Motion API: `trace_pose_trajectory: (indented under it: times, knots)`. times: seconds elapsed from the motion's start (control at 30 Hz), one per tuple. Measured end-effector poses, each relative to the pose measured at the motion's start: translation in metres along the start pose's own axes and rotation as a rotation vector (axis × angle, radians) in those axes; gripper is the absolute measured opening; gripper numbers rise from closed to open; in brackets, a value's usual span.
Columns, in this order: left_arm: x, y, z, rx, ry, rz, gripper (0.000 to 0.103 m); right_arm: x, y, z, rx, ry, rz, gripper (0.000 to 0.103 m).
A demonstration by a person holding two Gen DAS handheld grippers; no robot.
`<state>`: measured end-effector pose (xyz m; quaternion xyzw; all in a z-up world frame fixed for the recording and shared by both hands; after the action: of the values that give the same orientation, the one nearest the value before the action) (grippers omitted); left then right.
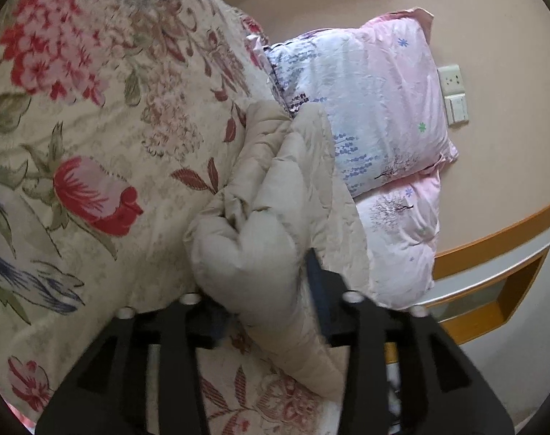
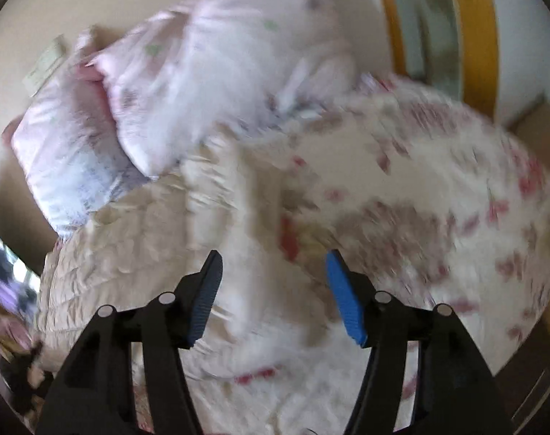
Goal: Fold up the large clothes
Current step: 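Grasp the folded jacket edge with the left gripper and press it flat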
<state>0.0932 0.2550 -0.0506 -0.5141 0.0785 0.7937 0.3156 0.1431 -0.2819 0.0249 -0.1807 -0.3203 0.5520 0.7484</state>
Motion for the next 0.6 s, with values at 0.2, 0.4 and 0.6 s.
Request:
trace_pose_trajectory:
  times: [0.2,0.4,0.6]
  knots:
    - [-0.005,0.001,-0.003,-0.027,-0.049,-0.044,0.049,0.108,0.002,-0.024,0.032,-0.116,0.326,0.056]
    - [-0.013,0.003,-0.007,-0.052,-0.106,-0.080,0.053,0.186,0.020,-0.057,0.030,-0.097,0.541,0.056]
    - [-0.014,0.002,-0.010,-0.064,-0.127,-0.077,0.053,0.205,0.026,-0.082,0.076,-0.069,0.564,0.056]
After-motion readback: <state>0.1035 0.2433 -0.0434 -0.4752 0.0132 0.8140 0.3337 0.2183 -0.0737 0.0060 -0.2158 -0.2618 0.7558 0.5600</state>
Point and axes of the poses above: each gripper's, at about its wrist camera, not at the fingertips, and z roughly against the way its jaws point, x to its left, y to its underside, the point moved 1 cm from there along -z, roughly the way its jaws point, and after that the axes turned 7 degrees about x, right-handed, at the moved point
